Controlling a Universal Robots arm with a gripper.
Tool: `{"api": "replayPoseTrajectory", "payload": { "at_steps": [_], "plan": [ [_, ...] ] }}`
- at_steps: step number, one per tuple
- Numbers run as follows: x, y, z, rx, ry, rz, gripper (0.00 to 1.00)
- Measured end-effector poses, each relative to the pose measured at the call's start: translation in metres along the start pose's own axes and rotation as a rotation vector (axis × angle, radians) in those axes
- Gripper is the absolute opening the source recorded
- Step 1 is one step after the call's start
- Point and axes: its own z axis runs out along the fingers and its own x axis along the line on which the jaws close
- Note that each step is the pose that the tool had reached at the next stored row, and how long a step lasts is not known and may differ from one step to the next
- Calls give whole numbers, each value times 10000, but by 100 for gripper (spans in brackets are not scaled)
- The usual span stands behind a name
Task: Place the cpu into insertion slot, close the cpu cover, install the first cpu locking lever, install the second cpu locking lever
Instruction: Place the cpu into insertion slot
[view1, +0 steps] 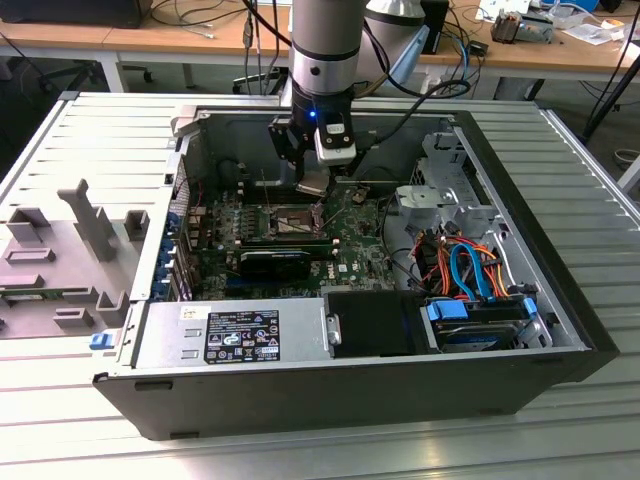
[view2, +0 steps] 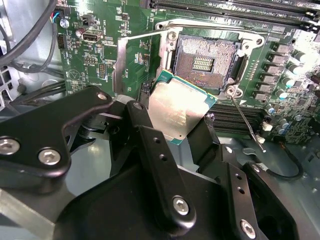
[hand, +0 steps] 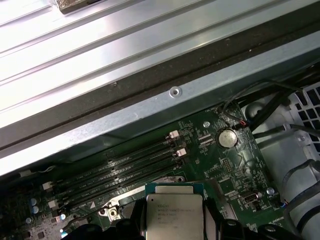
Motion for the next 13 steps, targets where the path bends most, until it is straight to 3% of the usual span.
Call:
{"api": "replayPoseTrajectory", "payload": {
  "at_steps": [13],
  "plan": [
    [0, 0, 0, -4, -16, 176, 55]
  ]
}}
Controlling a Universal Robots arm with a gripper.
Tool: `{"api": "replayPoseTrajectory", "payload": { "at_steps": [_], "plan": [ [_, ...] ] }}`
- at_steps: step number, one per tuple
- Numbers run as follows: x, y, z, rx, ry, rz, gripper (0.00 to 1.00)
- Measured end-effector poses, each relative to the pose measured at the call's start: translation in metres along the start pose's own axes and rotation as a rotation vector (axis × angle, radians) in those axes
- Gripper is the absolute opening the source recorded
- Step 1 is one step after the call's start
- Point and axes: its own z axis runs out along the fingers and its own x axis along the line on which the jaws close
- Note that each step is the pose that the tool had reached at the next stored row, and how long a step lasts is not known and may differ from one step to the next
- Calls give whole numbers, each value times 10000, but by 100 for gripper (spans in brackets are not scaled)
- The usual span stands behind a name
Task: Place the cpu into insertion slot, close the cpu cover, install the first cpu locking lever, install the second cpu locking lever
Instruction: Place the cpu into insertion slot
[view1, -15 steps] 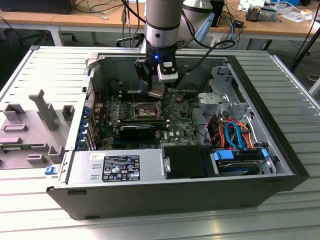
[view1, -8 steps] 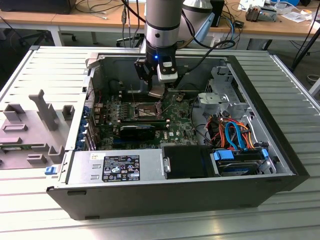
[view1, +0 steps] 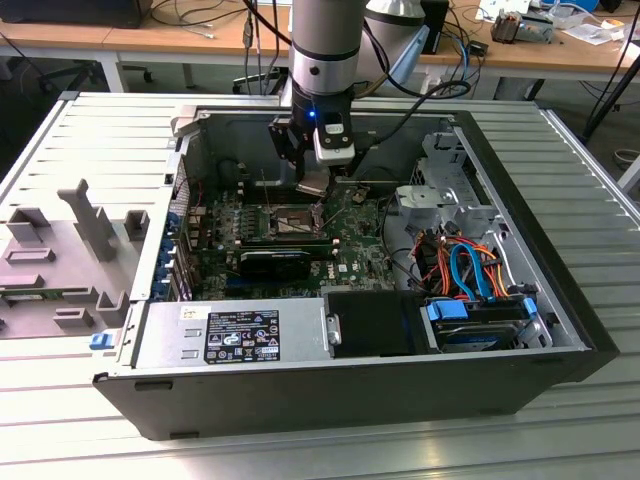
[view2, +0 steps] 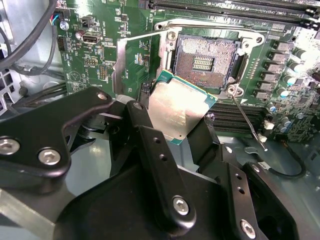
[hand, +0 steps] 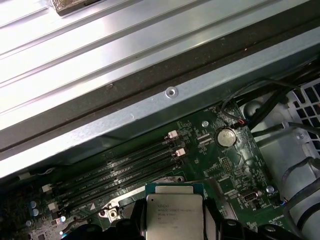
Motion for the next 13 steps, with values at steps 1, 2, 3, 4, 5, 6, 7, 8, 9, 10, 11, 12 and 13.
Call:
{"api": "replayPoseTrajectory", "payload": {
  "at_steps": [1, 2, 3, 4, 5, 6, 7, 8, 9, 10, 11, 12, 13],
  "plan": [
    [0, 0, 0, 0, -1, 16, 55],
    [0, 0, 0, 0, -2, 26, 55],
    [0, 0, 0, 0, -3, 40, 55],
    [0, 0, 0, -1, -4, 50, 55],
    [0, 0, 0, 0, -5, 66, 55],
    [0, 0, 0, -1, -6, 77, 55],
    [0, 0, 0, -2, -8, 89, 55],
    [0, 0, 0, -1, -9, 104, 55],
    [0, 0, 0, -2, -10, 114, 55],
    [0, 0, 0, -2, -12, 136, 55],
    [0, 0, 0, -3, -13, 153, 55],
    [0, 0, 0, -3, -15, 168, 55],
    [0, 0, 0, -3, -16, 183, 55]
  ]
}}
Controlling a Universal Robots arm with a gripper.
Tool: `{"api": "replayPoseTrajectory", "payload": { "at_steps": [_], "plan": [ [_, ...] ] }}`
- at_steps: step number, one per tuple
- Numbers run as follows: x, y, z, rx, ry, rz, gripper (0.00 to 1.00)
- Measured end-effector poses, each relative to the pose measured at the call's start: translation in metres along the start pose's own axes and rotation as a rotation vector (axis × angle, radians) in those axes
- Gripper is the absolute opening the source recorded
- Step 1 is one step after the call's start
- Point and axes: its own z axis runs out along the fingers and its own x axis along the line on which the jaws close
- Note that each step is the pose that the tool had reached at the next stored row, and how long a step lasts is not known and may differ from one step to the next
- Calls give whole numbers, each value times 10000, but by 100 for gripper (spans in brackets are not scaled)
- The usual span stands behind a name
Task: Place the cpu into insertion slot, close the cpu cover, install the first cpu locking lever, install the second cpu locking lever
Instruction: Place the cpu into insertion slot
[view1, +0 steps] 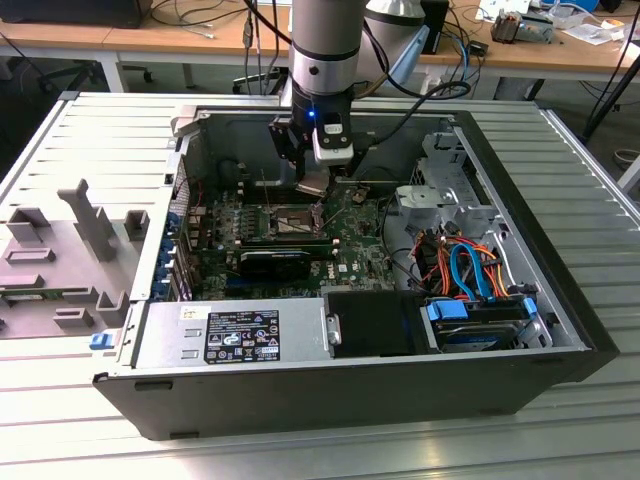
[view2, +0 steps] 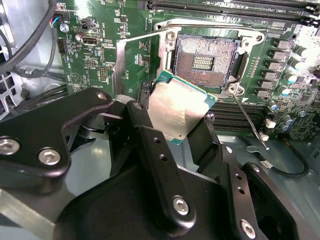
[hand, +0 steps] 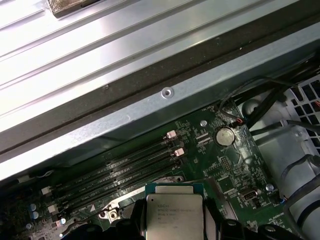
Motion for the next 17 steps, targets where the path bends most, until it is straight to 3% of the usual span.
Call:
{"api": "replayPoseTrajectory", "payload": {
  "at_steps": [17],
  "plan": [
    [0, 0, 0, -4, -18, 197, 55]
  ]
}}
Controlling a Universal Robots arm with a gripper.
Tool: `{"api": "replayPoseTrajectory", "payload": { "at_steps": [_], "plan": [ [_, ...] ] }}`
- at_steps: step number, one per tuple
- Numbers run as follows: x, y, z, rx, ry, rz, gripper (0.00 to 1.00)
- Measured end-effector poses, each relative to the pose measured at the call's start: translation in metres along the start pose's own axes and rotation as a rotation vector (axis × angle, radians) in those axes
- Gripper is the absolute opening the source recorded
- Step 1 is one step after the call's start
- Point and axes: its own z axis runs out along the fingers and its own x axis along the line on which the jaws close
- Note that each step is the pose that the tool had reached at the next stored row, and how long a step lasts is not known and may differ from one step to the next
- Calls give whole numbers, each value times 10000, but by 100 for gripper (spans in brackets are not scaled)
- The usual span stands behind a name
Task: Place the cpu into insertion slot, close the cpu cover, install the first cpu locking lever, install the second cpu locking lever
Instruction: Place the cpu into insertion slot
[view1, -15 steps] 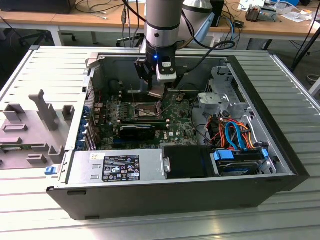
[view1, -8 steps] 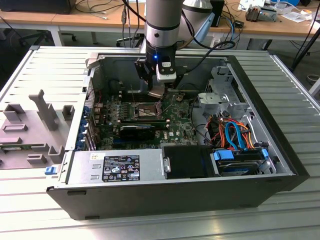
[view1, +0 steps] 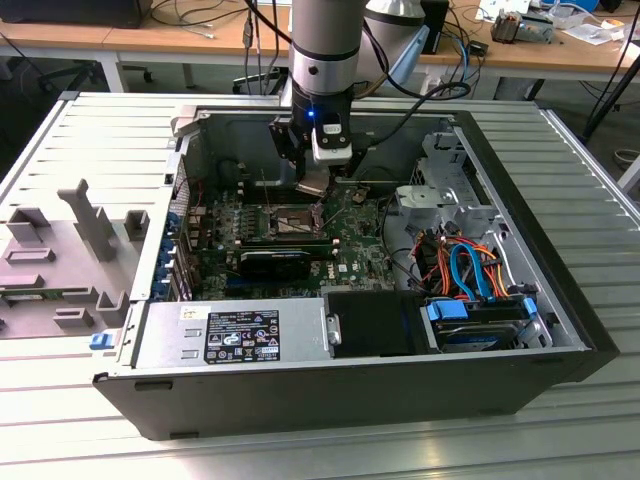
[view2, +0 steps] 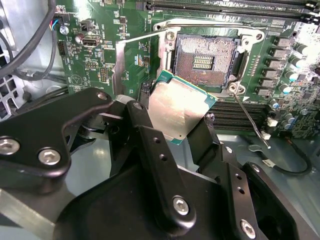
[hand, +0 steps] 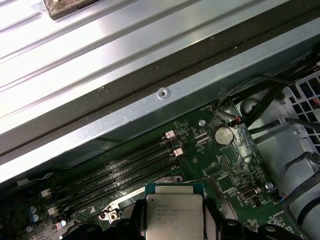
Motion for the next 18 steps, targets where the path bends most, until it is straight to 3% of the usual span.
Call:
{"api": "replayPoseTrajectory", "payload": {
  "at_steps": [18],
  "plan": [
    [0, 0, 0, -4, -17, 201, 55]
  ]
}}
